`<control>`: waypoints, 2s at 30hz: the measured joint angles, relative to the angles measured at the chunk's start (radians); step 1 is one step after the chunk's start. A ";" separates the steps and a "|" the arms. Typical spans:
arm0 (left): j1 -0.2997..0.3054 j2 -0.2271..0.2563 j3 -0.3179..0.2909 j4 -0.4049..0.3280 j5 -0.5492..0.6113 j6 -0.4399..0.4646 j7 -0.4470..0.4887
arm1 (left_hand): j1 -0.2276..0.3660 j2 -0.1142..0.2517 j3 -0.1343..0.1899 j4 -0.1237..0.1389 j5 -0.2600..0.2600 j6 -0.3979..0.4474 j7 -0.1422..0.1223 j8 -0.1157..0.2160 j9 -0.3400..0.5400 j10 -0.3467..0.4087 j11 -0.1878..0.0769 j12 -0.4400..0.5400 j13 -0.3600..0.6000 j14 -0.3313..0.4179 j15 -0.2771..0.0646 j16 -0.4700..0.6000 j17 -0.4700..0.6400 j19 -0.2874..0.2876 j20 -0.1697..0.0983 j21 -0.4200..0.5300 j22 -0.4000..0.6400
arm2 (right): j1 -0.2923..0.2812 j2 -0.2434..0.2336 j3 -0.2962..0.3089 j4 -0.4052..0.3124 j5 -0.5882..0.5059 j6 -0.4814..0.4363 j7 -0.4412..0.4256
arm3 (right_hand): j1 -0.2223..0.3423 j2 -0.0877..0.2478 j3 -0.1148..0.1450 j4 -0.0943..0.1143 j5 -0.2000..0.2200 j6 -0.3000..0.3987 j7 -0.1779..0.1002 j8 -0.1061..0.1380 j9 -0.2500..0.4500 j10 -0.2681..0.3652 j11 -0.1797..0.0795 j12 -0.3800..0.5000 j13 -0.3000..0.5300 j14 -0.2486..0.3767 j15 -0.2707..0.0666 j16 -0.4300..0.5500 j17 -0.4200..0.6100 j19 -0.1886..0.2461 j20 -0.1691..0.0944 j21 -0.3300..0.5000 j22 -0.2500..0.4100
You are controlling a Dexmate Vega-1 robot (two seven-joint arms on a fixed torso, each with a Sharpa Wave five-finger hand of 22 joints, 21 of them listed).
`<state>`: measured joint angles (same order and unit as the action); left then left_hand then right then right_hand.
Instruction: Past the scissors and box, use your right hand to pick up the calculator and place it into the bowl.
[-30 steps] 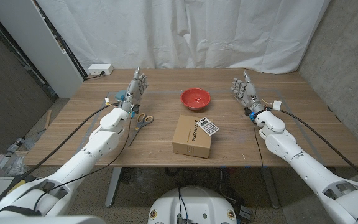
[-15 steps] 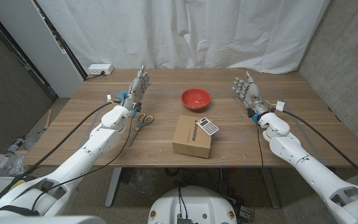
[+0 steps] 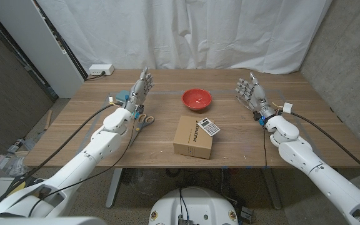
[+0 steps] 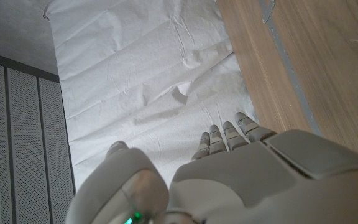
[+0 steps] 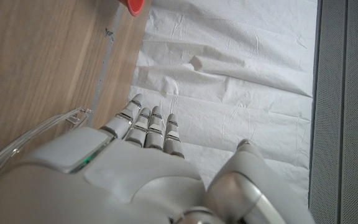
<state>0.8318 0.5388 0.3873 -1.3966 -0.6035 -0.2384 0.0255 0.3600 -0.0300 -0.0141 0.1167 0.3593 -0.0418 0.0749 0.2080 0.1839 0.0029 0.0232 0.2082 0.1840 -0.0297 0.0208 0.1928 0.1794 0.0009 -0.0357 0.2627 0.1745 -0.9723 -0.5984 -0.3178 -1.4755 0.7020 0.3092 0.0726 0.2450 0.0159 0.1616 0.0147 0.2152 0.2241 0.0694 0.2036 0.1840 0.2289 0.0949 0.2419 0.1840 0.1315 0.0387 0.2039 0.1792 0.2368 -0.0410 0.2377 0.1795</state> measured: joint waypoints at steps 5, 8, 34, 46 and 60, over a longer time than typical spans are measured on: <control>0.028 0.011 -0.010 -0.032 0.000 -0.001 0.013 | 0.009 -0.009 0.000 0.000 0.000 0.000 0.000 0.000 0.000 0.000 0.000 0.000 0.000 0.000 0.000 0.000 0.000 0.000 0.000 -0.004 0.000 | -0.028 -0.016 0.009 -0.043 -0.002 -0.013 -0.020 | 0.004 0.004 -0.004 -0.004 0.000 0.000 0.000 0.000 0.000 0.005 -0.005 0.000 0.000 0.000 0.000 0.000 0.000 0.000 0.000 0.000 0.000; 0.043 0.021 -0.015 -0.054 0.001 -0.001 0.020 | 0.009 -0.009 0.000 0.000 0.000 0.000 0.000 0.000 0.000 0.000 0.000 0.000 0.000 0.000 0.000 0.000 0.000 0.000 0.000 -0.004 0.000 | -0.047 -0.024 0.015 -0.066 -0.003 -0.013 -0.031 | 0.004 0.004 -0.004 -0.004 0.000 0.000 0.000 0.000 0.000 0.005 -0.005 0.000 0.000 0.002 0.002 0.000 0.000 0.000 0.000 0.000 0.000; 0.111 0.079 -0.037 -0.164 0.020 0.032 0.057 | 0.016 -0.002 -0.004 -0.004 0.000 0.007 0.000 0.000 0.000 0.004 -0.004 0.000 0.000 0.000 0.000 0.000 0.000 0.000 0.000 -0.012 0.000 | -0.179 -0.044 0.062 -0.181 0.007 0.083 -0.038 | 0.025 0.004 0.005 -0.023 -0.009 0.033 -0.012 0.004 0.005 0.052 -0.009 0.008 0.000 0.063 -0.023 0.000 0.000 0.061 0.000 0.007 0.000; 0.137 0.095 -0.038 -0.204 0.041 0.036 0.078 | 0.020 0.002 0.000 -0.008 0.000 0.013 0.002 0.000 0.000 0.011 0.000 0.000 0.000 0.005 0.005 0.000 0.000 0.000 0.000 -0.019 0.000 | -0.231 -0.055 0.084 -0.213 0.007 0.107 -0.042 | 0.029 0.008 0.004 -0.023 -0.009 0.056 -0.020 0.004 0.005 0.072 -0.014 0.010 0.000 0.092 -0.031 0.008 0.000 0.082 0.000 0.007 0.005; 0.201 0.131 -0.065 -0.298 0.048 0.056 0.117 | 0.025 0.007 -0.004 -0.012 0.000 0.018 -0.004 0.000 0.000 0.022 0.000 0.000 0.000 0.016 0.005 0.000 0.000 0.005 0.005 -0.019 0.000 | -0.278 -0.075 0.109 -0.218 -0.004 0.170 -0.009 | 0.034 0.013 0.004 -0.031 -0.009 0.076 -0.030 0.012 0.005 0.097 -0.029 0.016 0.000 0.114 -0.042 0.008 0.000 0.106 -0.002 0.012 0.005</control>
<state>1.0327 0.6695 0.3227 -1.6948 -0.5556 -0.1824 0.1422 0.3850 -0.0233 -0.0178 0.1051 0.3593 -0.0241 0.0714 0.2080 0.1837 0.0244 0.0231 0.2082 0.1838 -0.0137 0.0263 0.1928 0.1792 0.0060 -0.0303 0.2433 0.1743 -1.2499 -0.6735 -0.2089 -1.6939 0.6978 0.4790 0.0638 0.2791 0.0290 0.1658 -0.0167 0.2067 0.3005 0.0392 0.2154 0.1887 0.3256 0.0660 0.2574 0.1837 0.2458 -0.0036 0.2115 0.1791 0.3424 -0.0426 0.2492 0.1841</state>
